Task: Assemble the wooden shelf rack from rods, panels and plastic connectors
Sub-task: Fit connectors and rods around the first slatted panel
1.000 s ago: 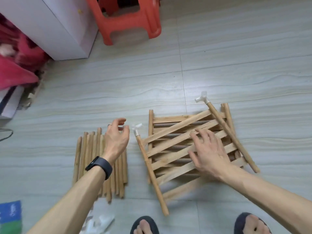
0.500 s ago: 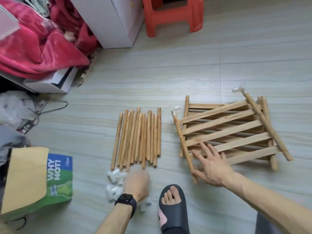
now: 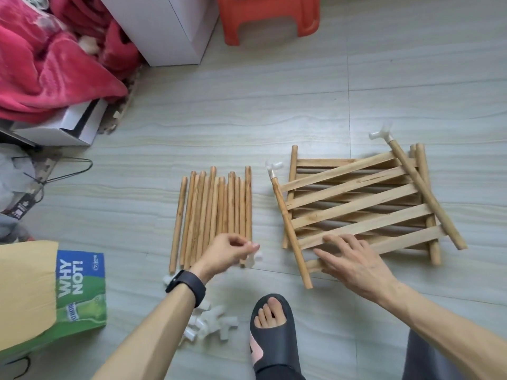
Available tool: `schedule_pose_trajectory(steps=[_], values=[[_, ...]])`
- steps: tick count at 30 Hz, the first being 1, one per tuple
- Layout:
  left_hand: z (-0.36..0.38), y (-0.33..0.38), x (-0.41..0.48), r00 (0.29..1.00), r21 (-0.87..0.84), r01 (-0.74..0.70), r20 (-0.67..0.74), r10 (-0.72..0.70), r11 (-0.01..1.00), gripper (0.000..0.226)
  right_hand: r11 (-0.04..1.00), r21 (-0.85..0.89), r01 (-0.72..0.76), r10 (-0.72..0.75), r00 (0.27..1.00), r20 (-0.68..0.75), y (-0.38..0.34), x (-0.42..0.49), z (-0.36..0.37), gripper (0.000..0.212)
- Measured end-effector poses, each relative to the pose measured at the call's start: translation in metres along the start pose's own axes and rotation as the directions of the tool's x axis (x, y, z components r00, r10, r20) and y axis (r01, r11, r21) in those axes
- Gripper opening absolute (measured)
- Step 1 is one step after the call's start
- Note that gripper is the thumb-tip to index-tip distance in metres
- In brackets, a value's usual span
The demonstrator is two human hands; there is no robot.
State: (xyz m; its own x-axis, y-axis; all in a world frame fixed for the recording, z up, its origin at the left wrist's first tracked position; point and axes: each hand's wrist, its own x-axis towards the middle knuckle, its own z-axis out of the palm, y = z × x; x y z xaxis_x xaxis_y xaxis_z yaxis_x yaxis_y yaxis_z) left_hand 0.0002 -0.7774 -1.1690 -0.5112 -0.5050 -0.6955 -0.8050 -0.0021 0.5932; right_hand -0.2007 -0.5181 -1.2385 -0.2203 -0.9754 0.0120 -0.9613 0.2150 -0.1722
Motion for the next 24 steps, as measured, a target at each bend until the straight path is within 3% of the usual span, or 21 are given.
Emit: schedule_pose_trajectory(steps=[2,5,9,12,15,18,21,24], values=[[-0.001,0.026,0.004,0.999,-0.278,0.0,-0.042,-0.012,0.961,0.049,1.0,0.002,-0.003,0.003,0.998,-0.067,0.002,0.011,-0.005,0.031],[0.009,0.054,0.01,1.0,-0.627,0.021,0.017,-0.013,0.779,0.042,0.991,0.069,-0.118,0.12,0.992,-0.03,-0.001,0.035,-0.02,0.025],[0.033,0.079,0.013,0.994,-0.83,0.081,0.11,0.02,0.551,0.042,0.969,0.093,-0.227,0.199,0.949,0.246,0.001,0.053,-0.017,0.034],[0.045,0.087,0.015,0.982,-0.911,0.147,0.18,0.052,0.385,0.03,0.937,0.196,-0.288,0.229,0.933,0.276,0.008,0.054,-0.013,0.038],[0.052,0.088,0.016,0.963,-0.91,0.194,0.248,0.107,0.367,0.027,0.818,0.443,-0.367,0.34,0.929,0.143,0.006,0.053,-0.018,0.035],[0.06,0.087,0.021,0.971,-0.902,0.181,0.228,0.077,0.393,0.025,0.65,0.676,-0.347,0.478,0.878,-0.009,-0.001,0.053,-0.028,0.03],[0.069,0.087,0.027,0.988,-0.913,0.13,0.153,0.027,0.387,0.027,0.529,0.798,-0.289,0.485,0.875,-0.004,-0.009,0.052,-0.035,0.032],[0.079,0.086,0.029,0.986,-0.909,0.142,0.165,0.025,0.391,0.029,0.505,0.821,-0.267,0.465,0.885,0.001,-0.012,0.052,-0.034,0.034]])
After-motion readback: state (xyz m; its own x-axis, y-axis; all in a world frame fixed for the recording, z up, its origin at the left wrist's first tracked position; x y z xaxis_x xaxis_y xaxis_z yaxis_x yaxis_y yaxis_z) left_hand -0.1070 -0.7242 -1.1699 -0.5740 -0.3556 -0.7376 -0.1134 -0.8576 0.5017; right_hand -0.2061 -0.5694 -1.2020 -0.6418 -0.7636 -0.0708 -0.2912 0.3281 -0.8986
